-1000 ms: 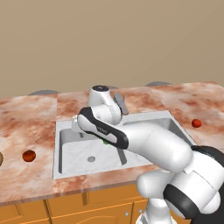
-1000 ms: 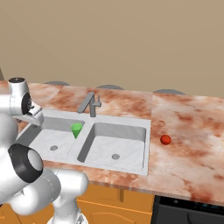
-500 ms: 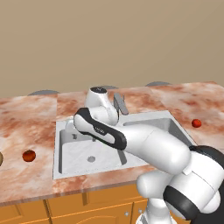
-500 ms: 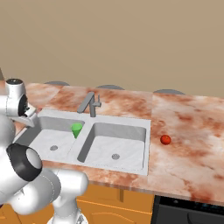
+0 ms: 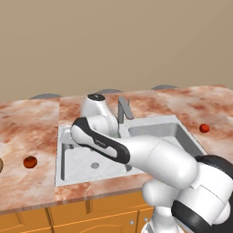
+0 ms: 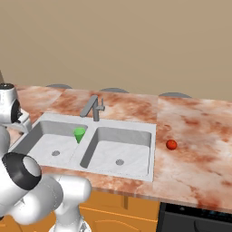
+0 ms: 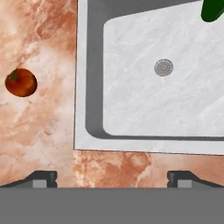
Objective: Remove the tomato and tomato from the sink. Then move the bowl and cup from the counter to the sink for washing.
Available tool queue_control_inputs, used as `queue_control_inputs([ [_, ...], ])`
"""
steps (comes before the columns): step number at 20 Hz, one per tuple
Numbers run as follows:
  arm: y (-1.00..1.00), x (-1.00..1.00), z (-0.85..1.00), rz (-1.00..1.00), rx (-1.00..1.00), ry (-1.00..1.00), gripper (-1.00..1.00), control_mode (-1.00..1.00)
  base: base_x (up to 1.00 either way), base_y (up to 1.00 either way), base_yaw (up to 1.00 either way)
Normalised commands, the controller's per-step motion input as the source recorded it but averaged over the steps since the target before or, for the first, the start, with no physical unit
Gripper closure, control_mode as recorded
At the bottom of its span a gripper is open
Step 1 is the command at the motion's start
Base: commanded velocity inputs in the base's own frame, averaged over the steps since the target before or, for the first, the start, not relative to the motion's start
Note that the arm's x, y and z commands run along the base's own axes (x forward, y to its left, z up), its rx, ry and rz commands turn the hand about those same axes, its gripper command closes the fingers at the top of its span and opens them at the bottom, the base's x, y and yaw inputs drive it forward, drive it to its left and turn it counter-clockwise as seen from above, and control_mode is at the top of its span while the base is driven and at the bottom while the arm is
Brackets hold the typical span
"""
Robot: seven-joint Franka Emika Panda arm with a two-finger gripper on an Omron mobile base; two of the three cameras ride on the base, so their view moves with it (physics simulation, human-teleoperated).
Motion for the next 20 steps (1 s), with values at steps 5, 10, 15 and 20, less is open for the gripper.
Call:
queue_control_inputs([
  [5, 0.23, -0.24, 0.00, 0.01, 0.01, -0.09, -1.00, -1.00, 0.00, 0.00, 0.00],
  [10, 0.28, -0.15, 0.00, 0.00, 0.01, -0.03, -1.00, -1.00, 0.00, 0.00, 0.00],
  [15, 0.26, -0.12, 0.00, 0.00, 0.07, 0.01, -1.00, -1.00, 0.00, 0.00, 0.00],
  [20, 0.21, -0.08, 0.03, 0.00, 0.12, 0.00, -1.00, -1.00, 0.00, 0.00, 0.00],
])
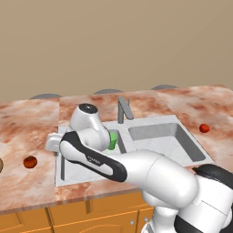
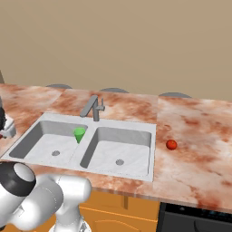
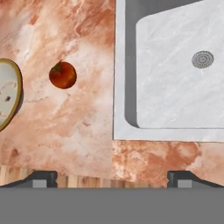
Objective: Remove the tomato and tomato from the sink. Then move the bowl and cup from the counter to the sink for washing.
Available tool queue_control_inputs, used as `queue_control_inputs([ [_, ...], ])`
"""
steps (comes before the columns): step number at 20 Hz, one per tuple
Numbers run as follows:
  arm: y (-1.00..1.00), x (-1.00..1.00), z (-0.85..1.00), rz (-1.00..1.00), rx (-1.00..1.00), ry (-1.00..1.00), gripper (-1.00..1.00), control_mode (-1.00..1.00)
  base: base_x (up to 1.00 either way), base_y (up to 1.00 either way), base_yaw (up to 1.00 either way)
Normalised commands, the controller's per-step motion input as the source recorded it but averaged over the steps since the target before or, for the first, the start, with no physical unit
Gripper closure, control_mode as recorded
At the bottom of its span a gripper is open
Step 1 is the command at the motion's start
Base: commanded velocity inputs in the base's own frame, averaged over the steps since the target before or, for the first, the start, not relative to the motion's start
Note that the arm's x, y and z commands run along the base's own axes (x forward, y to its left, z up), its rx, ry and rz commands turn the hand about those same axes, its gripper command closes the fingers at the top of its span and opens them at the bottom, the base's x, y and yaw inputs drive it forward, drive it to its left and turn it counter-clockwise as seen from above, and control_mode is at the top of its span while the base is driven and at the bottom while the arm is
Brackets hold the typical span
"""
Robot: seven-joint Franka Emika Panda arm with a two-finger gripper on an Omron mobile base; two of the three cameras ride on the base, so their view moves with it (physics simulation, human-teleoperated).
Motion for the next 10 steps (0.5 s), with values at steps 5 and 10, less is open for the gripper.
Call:
queue_control_inputs([
  [5, 0.20, -0.08, 0.05, 0.00, 0.14, 0.00, -1.00, -1.00, 0.00, 0.00, 0.00],
  [10, 0.26, -0.04, 0.02, -0.01, 0.06, 0.00, -1.00, -1.00, 0.00, 0.00, 0.00],
])
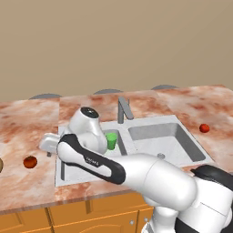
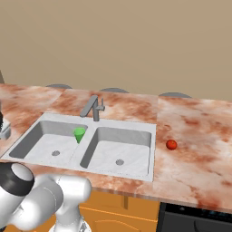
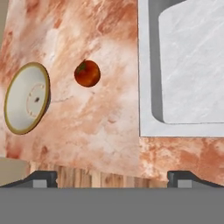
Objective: Remove the tomato and tomato from the sink. Then move the bowl and cup from the counter to the sink for washing.
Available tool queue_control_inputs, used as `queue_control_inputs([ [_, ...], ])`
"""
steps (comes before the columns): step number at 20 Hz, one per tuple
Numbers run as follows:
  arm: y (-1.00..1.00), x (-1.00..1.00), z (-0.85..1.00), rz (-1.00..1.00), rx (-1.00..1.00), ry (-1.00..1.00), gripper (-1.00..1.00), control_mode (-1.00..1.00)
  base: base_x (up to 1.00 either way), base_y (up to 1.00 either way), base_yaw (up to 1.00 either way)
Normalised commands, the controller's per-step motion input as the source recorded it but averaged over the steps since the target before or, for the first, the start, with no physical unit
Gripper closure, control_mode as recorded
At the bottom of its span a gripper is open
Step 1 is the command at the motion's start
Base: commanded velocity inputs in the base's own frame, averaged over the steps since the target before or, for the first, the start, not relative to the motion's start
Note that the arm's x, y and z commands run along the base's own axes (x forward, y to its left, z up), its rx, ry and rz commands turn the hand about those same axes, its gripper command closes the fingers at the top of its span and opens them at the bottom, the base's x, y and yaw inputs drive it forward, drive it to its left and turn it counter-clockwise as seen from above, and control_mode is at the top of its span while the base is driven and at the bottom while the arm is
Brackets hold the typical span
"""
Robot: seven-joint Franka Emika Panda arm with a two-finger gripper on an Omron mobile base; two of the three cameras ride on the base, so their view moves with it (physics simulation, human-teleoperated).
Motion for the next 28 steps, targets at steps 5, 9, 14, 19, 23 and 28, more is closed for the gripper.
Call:
queue_control_inputs([
  [5, 0.23, -0.03, 0.02, -0.11, 0.04, 0.00, -1.00, -1.00, 0.00, 0.00, 0.00],
  [9, 0.25, 0.00, 0.00, -0.19, 0.08, 0.04, -1.00, -1.00, 0.00, 0.00, 0.00],
  [14, 0.29, 0.00, 0.01, -0.18, 0.13, 0.01, -1.00, -1.00, 0.00, 0.00, 0.00],
  [19, 0.23, 0.07, 0.00, -0.06, 0.16, 0.10, -1.00, -1.00, 0.00, 0.00, 0.00],
  [23, 0.16, 0.09, 0.00, 0.00, 0.10, 0.11, -1.00, -1.00, 0.00, 0.00, 0.00],
  [28, 0.14, 0.10, -0.01, 0.00, 0.01, 0.10, -1.00, -1.00, 0.00, 0.00, 0.00],
])
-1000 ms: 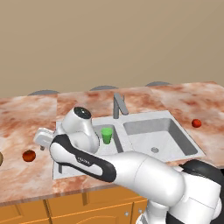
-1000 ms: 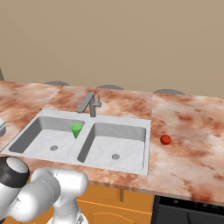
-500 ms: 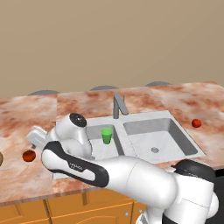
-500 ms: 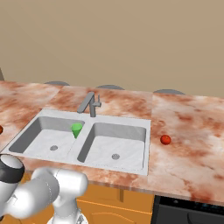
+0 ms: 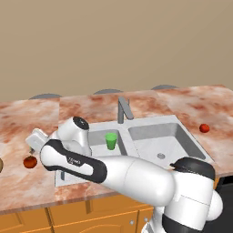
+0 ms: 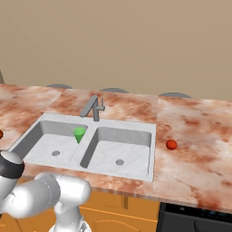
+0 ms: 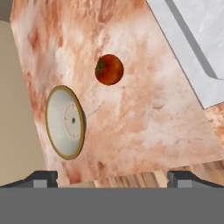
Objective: Remove the tomato and tomato from the sink. Then move the bowl and cup from the counter to the sink for washing.
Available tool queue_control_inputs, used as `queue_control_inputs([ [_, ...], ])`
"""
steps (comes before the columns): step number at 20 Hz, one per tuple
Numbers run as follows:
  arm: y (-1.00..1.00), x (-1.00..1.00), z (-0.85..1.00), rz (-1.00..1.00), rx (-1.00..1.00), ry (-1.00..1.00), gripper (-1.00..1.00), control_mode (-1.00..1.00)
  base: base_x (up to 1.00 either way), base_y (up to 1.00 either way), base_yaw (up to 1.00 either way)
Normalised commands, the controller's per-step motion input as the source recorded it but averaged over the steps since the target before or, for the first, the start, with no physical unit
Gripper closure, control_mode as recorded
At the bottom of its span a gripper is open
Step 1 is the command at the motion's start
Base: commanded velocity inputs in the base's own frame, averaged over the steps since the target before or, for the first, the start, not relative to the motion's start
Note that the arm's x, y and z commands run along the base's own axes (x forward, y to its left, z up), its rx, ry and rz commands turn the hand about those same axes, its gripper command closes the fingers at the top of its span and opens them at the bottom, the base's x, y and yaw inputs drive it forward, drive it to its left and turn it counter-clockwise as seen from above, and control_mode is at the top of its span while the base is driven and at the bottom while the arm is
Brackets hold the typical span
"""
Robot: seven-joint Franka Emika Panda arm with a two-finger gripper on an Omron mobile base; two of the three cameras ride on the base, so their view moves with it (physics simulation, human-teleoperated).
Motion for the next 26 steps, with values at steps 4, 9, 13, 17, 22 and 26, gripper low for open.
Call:
queue_control_inputs([
  [4, 0.18, 0.06, -0.02, 0.00, 0.00, 0.04, -1.00, -1.00, 0.00, 0.00, 0.00],
  [9, 0.22, 0.01, 0.00, 0.00, 0.00, 0.00, -1.00, -1.00, 0.00, 0.00, 0.00],
  [13, 0.28, 0.01, -0.03, 0.00, 0.00, 0.00, -1.00, -1.00, 0.00, 0.00, 0.00],
  [17, 0.21, 0.05, -0.04, 0.00, 0.00, 0.00, -1.00, -1.00, 0.00, 0.00, 0.00],
  [22, 0.11, 0.06, -0.08, 0.00, -0.05, 0.00, -1.00, -1.00, 0.00, 0.00, 0.00],
  [26, 0.11, 0.07, -0.10, 0.00, -0.10, 0.00, -1.00, -1.00, 0.00, 0.00, 0.00],
])
